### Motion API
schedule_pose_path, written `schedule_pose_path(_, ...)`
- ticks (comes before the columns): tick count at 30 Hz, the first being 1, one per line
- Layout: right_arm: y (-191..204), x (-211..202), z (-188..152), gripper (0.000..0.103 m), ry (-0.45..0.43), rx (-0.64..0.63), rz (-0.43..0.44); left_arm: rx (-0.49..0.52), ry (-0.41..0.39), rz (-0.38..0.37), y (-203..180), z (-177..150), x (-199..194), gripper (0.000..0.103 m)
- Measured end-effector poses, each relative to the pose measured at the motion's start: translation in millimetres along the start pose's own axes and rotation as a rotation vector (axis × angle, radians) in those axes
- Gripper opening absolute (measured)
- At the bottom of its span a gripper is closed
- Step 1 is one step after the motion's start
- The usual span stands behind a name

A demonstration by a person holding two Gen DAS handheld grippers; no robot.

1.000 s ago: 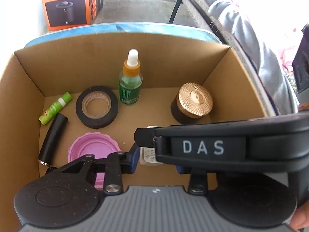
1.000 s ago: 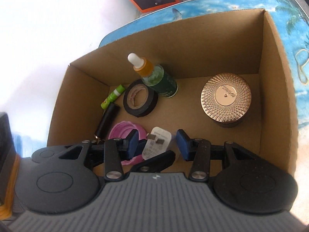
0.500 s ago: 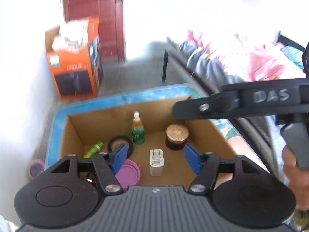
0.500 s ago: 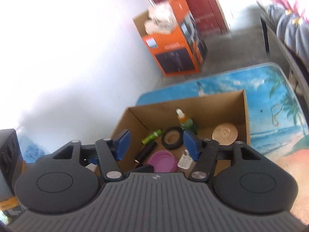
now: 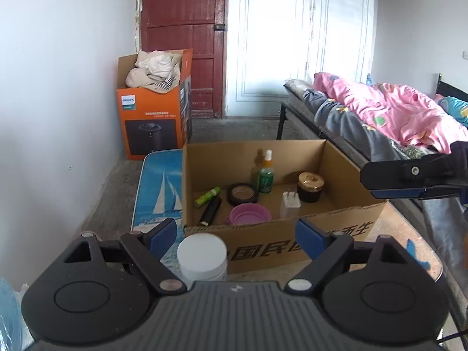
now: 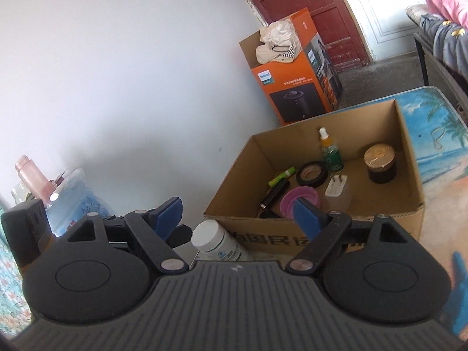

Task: Organize rigid objects
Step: 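Move the right gripper to the white pill bottle, then grasp the white pill bottle around its body with the right gripper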

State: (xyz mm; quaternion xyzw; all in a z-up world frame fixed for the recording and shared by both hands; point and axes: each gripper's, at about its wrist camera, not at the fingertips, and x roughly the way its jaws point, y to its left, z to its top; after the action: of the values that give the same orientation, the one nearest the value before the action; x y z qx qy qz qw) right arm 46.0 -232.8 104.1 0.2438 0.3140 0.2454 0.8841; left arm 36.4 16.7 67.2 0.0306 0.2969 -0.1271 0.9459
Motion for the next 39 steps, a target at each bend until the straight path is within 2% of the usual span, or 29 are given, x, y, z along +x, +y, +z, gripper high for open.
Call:
schedule_pose_path(6, 12.5, 66.4, -25.5, 0.081, 0.114, 0.052, 0.033, -0.022, 0.034, 0.041, 19.1, -30.7, 20.0, 0.089)
schedule_pose_path(12, 9.5, 126.9, -34.8, 0.066, 0.171, 0.126, 0.043, -0.047, 0.051, 0.043, 30.2, -43.5, 46.8, 0.086)
schedule_pose_path(17, 5.0, 150.7, -36.2, 0.053, 0.190, 0.181, 0.050, -0.067, 0.066, 0.030, 37.7, -47.8, 61.1, 0.074)
schedule_pose_path(20, 1.7, 161.8, -37.5, 0.045, 0.198, 0.203, 0.048, -0.076, 0.074, 0.025, 38.5, -49.9, 64.7, 0.060)
schedule_pose_path(21, 0.4, 164.2, -37.5, 0.043, 0.201, 0.211, 0.053, -0.081, 0.074, 0.019, 39.0, -50.3, 64.7, 0.055)
schedule_pose_path(26, 0.9, 166.3, -37.2, 0.037, 0.200, 0.214, 0.049, -0.083, 0.080, 0.028, 35.7, -49.2, 62.9, 0.054)
schedule_pose_path(33, -3.7, 134.6, -39.9, 0.038, 0.198, 0.225, 0.014, -0.069, 0.109, -0.027, 17.3, -49.0, 58.2, 0.054)
schedule_pose_path(39, -23.3, 95.8, -45.0, 0.040, 0.164, 0.253, -0.034, 0.007, 0.113, -0.087, -21.4, -48.9, 55.8, 0.054)
